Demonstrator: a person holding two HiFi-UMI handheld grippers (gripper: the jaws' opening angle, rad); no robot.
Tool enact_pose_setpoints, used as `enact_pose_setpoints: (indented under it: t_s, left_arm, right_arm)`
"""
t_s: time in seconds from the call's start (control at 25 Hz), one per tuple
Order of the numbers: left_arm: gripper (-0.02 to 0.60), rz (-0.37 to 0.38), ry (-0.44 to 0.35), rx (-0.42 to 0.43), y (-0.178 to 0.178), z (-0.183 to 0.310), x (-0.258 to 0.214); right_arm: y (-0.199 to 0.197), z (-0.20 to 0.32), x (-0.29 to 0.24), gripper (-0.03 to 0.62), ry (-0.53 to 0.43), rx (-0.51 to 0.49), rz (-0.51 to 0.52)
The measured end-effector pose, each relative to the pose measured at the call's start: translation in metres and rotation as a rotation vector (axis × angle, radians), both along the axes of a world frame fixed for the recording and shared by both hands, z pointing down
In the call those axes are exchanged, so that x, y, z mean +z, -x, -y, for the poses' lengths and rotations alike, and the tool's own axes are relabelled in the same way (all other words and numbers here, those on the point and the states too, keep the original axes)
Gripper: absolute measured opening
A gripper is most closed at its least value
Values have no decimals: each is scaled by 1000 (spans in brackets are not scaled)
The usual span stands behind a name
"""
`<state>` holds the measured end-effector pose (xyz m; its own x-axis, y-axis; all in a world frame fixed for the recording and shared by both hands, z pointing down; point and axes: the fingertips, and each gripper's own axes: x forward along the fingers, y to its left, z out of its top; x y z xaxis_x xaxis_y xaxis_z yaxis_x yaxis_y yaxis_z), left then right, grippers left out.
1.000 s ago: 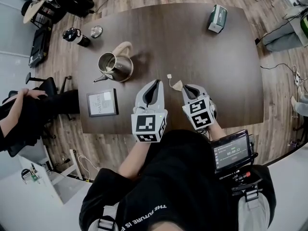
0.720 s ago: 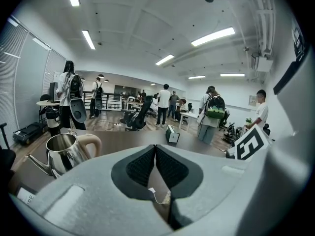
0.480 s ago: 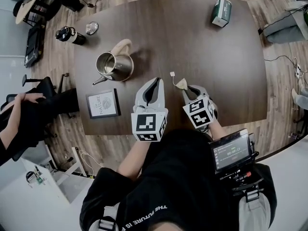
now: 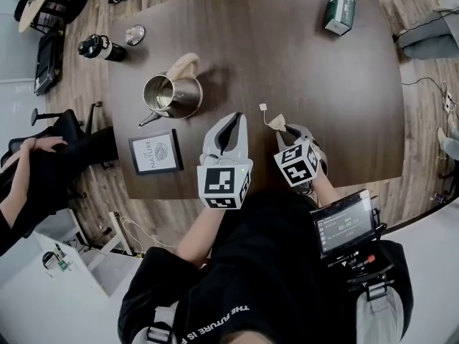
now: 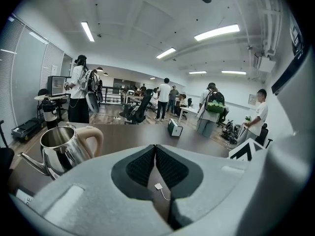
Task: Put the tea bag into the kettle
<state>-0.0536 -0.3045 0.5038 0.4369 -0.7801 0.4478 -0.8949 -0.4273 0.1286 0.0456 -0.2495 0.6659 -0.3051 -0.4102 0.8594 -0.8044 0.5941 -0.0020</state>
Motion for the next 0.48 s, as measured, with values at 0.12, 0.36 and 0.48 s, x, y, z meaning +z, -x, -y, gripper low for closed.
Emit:
enact_pose_setpoints:
  t_s: [0.12, 0.36, 0.48]
  left_arm:
    - [14, -1, 6, 3, 1, 1, 2]
    - [14, -4, 15, 9, 3, 3, 4]
    - [14, -4, 17, 2, 6, 5, 5]
  right_arm:
    - [0, -1, 7, 78, 15, -4, -21]
    - [3, 0, 13, 77, 38, 3, -37]
    - [3, 0, 17, 69, 50, 7, -53]
